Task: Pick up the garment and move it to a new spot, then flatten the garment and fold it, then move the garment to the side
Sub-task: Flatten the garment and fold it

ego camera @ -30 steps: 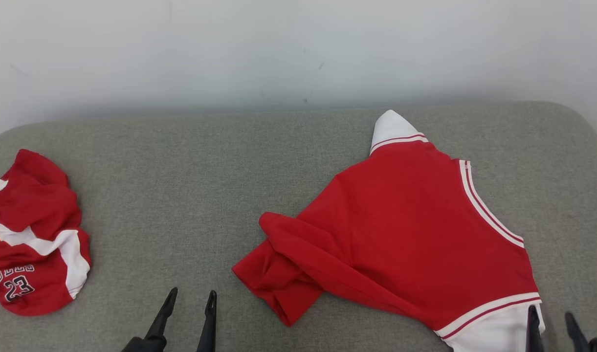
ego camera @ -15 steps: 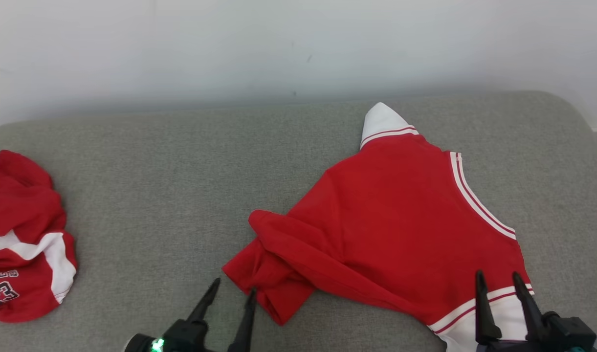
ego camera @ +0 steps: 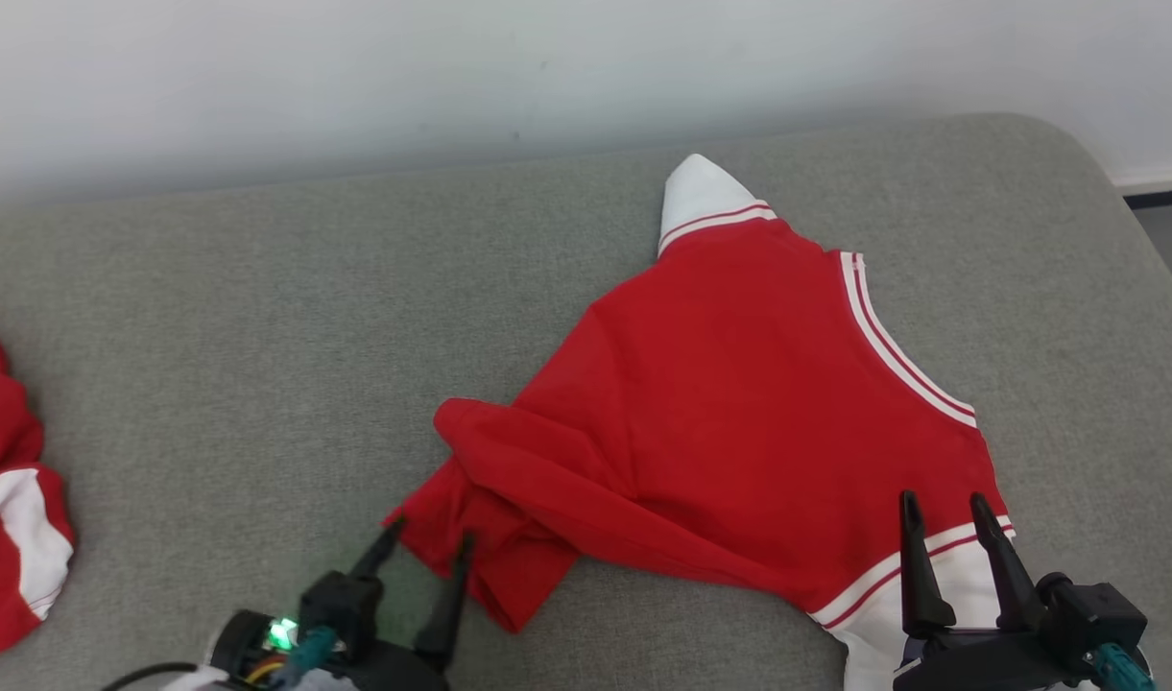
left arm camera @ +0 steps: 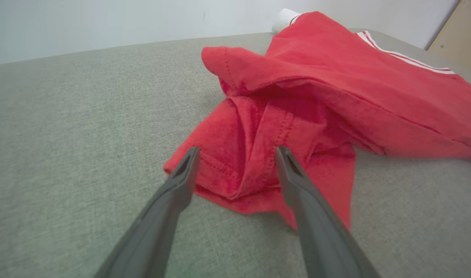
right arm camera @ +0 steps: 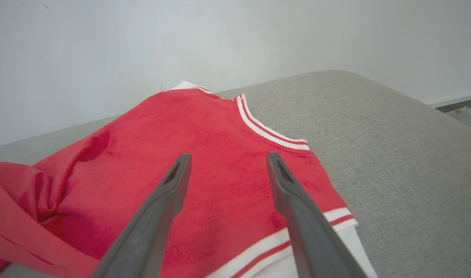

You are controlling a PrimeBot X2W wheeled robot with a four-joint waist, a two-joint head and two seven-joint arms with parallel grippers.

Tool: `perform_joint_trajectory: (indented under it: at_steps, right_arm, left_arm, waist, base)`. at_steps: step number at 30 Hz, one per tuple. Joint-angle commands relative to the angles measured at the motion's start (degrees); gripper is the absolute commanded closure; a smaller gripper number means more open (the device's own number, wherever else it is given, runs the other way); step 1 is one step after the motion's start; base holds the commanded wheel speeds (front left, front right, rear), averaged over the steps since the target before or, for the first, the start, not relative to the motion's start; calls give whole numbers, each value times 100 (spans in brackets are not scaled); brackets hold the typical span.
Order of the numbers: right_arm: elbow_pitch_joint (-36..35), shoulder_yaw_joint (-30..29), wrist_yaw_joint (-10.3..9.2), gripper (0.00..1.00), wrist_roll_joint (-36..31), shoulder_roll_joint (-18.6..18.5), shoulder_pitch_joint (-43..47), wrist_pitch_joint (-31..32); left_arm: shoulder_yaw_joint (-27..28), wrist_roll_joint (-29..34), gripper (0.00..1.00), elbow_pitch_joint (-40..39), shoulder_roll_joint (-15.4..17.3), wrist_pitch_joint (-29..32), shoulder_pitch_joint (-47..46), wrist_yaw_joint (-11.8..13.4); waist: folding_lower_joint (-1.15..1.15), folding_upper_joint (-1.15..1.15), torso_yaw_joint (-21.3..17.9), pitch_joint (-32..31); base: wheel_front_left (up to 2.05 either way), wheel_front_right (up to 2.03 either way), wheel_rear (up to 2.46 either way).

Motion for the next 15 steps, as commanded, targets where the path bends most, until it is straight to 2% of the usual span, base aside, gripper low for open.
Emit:
perform_joint_trajectory:
  at_steps: [1,10,15]
  right_arm:
    - [-28,-12,-10,0,60,3,-41,-1]
    - [-7,-34,-10,0,129,6,-21,-1]
    - [47,29,-10,0,150,5,-102,-1]
  left_arm:
    - [93,8,0,-31,60,-17,-114,9]
    - [588,23,0,-328,271,-17,20,9]
    - [-95,-528,0,250,300,-17,-155,9]
  waist:
    - [-1,0,-97,98]
    - [-1,0,-89,175]
    - [-1,0,-114,188]
  base:
    - [0,0,0]
    - [0,0,0]
    - [0,0,0]
